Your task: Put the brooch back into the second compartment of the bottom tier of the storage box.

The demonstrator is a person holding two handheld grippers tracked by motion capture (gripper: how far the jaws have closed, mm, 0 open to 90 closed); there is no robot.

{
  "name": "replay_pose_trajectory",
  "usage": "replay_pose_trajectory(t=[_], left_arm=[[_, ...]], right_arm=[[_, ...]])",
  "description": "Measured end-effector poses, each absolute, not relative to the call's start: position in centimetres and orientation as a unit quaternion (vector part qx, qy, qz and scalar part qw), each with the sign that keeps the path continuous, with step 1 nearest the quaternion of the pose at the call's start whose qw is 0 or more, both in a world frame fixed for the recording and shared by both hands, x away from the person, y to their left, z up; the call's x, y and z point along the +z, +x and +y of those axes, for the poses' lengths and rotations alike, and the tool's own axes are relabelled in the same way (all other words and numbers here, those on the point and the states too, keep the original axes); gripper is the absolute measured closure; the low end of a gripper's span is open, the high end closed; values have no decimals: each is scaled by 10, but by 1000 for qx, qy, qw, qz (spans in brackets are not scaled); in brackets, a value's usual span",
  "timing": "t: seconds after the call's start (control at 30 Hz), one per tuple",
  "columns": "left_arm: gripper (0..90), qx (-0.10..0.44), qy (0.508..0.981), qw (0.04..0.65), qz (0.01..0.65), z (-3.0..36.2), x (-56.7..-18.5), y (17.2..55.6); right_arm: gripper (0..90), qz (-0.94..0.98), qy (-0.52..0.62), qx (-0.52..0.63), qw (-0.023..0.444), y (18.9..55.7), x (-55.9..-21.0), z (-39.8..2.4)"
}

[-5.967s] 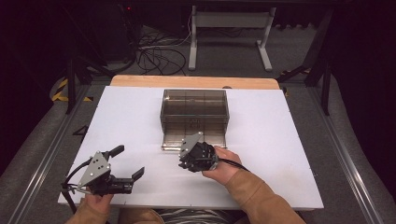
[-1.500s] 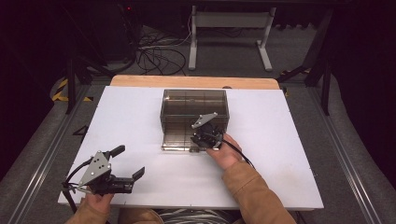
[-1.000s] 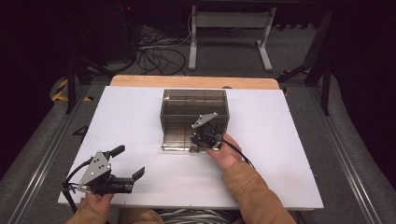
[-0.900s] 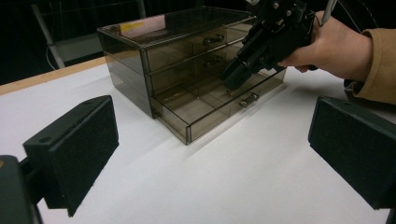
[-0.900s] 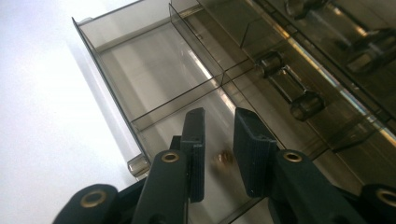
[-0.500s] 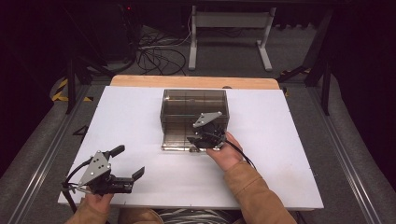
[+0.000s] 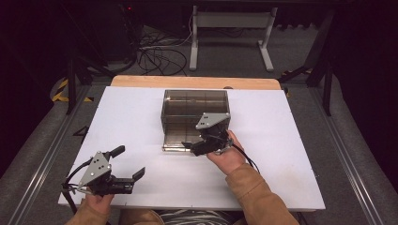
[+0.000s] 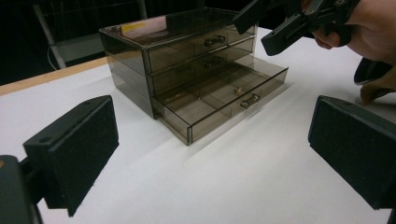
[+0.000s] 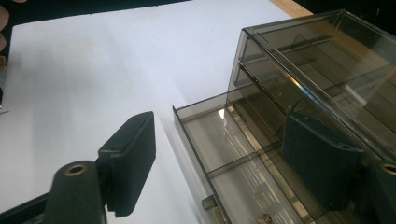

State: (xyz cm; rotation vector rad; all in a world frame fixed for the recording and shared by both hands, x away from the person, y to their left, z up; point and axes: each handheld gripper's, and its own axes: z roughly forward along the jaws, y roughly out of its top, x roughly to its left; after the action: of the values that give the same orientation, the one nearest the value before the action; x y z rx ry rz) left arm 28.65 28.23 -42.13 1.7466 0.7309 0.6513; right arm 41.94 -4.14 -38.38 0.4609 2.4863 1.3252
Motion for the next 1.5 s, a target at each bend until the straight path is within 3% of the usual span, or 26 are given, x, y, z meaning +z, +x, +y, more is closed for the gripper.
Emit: replay_pose_trajectory(t=[0.8,1.1,1.5], left_arm=[[27,272,731,542,313,284,-421,286],[27,277,731,540,312,284,-421,286],[27,278,731,539,311,284,-421,286]], right_arm=[[140,851,149,478,158,408,-371,-49],[60,838,154,496,169,398,-359,-68],[29,813,181,523,181,388,-356,-108]])
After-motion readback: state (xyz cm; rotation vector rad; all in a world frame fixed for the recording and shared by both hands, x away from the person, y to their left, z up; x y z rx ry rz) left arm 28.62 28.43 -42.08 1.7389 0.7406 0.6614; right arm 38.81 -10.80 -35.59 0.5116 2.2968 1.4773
